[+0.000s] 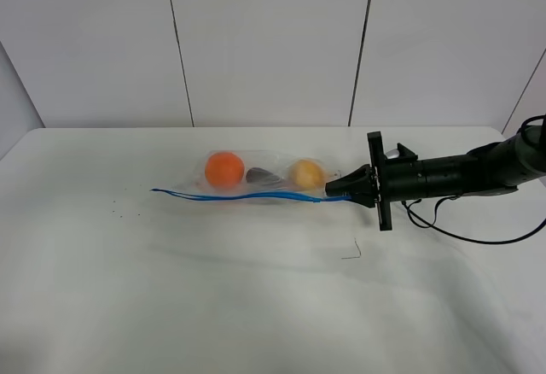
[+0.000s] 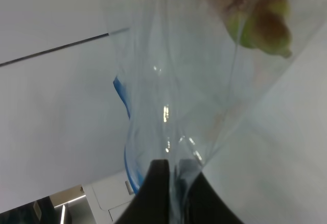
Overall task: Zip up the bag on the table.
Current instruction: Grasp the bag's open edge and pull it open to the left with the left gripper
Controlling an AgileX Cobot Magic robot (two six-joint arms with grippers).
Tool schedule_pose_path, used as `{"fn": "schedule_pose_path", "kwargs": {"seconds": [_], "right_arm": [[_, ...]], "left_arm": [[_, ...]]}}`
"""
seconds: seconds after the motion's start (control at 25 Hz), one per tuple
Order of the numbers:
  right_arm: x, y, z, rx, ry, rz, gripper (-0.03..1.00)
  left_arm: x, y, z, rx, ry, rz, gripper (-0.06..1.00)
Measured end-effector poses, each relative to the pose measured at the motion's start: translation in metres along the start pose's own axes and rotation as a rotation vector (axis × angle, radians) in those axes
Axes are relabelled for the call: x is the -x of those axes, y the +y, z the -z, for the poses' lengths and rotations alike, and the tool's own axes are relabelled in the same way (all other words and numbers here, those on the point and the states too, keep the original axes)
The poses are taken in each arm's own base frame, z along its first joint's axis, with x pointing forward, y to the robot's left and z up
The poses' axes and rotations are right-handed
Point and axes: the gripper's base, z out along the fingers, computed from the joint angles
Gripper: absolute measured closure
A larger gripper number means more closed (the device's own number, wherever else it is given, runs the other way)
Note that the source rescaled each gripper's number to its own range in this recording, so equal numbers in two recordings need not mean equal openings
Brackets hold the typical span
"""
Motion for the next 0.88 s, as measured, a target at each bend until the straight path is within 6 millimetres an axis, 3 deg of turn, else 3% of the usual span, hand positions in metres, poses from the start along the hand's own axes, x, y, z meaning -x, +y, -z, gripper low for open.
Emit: {"fn": "schedule_pose_path", "kwargs": {"seconds": [0.24, 0.44, 0.6, 0.88], "right_arm": [[0.000, 0.000, 0.000, 0.000, 0.000, 0.000, 0.97], [0.000, 0.000, 0.000, 0.000, 0.000, 0.000, 0.97], [0.000, 0.000, 0.000, 0.000, 0.000, 0.000, 0.97], [0.000, 0.000, 0.000, 0.000, 0.000, 0.000, 0.97]], "left_arm": [[0.017, 0.000, -0.084, -0.114, 0.187, 0.137, -0.06], [0.009, -0.001, -0.141, -0.189, 0.280, 0.230, -0.04], [-0.010, -0.017, -0.169, -0.228, 0.341, 0.206, -0.03], [-0.037, -0.067, -0.203, -0.286, 0.397, 0.238, -0.03]]}}
